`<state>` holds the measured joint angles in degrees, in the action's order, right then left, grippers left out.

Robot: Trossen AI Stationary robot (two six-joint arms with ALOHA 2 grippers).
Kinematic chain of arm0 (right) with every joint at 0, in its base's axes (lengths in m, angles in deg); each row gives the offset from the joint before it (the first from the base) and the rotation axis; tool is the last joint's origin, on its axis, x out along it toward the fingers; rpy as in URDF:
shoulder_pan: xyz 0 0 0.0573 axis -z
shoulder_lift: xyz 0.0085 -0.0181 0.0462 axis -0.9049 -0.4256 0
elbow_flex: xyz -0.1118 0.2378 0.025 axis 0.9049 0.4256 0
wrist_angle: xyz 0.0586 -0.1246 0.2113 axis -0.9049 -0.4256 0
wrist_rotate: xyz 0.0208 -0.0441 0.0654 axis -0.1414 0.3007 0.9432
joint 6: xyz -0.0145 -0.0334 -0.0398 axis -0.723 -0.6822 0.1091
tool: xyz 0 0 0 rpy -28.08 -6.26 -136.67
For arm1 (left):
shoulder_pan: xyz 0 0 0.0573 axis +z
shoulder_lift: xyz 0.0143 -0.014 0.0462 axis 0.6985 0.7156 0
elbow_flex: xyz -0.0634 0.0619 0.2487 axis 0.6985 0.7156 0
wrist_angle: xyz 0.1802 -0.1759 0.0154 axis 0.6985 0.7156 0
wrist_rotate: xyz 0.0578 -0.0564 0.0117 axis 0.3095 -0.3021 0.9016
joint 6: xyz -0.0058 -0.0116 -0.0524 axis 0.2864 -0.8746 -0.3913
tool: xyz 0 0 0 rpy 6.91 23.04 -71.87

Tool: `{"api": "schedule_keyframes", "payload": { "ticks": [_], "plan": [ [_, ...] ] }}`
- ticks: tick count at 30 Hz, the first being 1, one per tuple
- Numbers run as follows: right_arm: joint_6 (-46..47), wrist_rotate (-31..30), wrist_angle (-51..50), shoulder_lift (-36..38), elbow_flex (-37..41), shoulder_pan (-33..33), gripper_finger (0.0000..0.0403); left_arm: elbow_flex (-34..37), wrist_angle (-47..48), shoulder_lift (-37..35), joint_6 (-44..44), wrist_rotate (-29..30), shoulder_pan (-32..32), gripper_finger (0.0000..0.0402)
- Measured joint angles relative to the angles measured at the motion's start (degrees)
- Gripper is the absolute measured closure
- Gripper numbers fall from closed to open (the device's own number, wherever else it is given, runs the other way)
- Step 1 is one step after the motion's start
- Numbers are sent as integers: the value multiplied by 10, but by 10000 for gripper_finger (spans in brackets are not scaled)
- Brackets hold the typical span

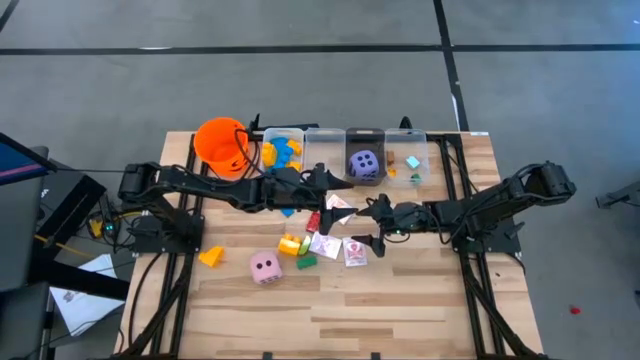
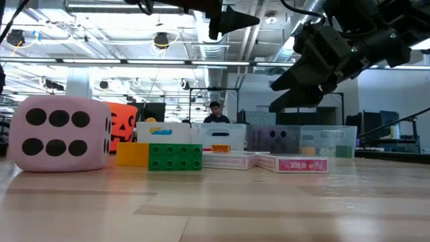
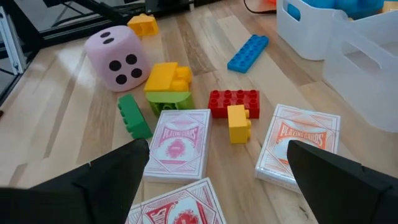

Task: Pick & Place Toys
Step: Put the small yellow game piece into the right transparent bin

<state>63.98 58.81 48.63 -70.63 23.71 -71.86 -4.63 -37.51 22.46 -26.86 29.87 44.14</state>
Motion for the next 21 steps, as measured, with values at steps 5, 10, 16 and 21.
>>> {"api": "schedule_keyframes", "payload": {
  "ticks": [5, 10, 16, 21],
  "plan": [
    [-1, 0, 2, 0, 0, 0, 21, 0, 1, 0, 0, 0, 0, 71],
    [-3, -8, -1, 0, 0, 0, 21, 0, 0, 0, 0, 0, 0, 75],
    [-5, -48, -29, 0, 0, 0, 21, 0, 0, 0, 0, 0, 0, 76],
    [-5, -63, -39, 0, 0, 1, 21, 0, 0, 0, 0, 0, 0, 72]
  ]
}}
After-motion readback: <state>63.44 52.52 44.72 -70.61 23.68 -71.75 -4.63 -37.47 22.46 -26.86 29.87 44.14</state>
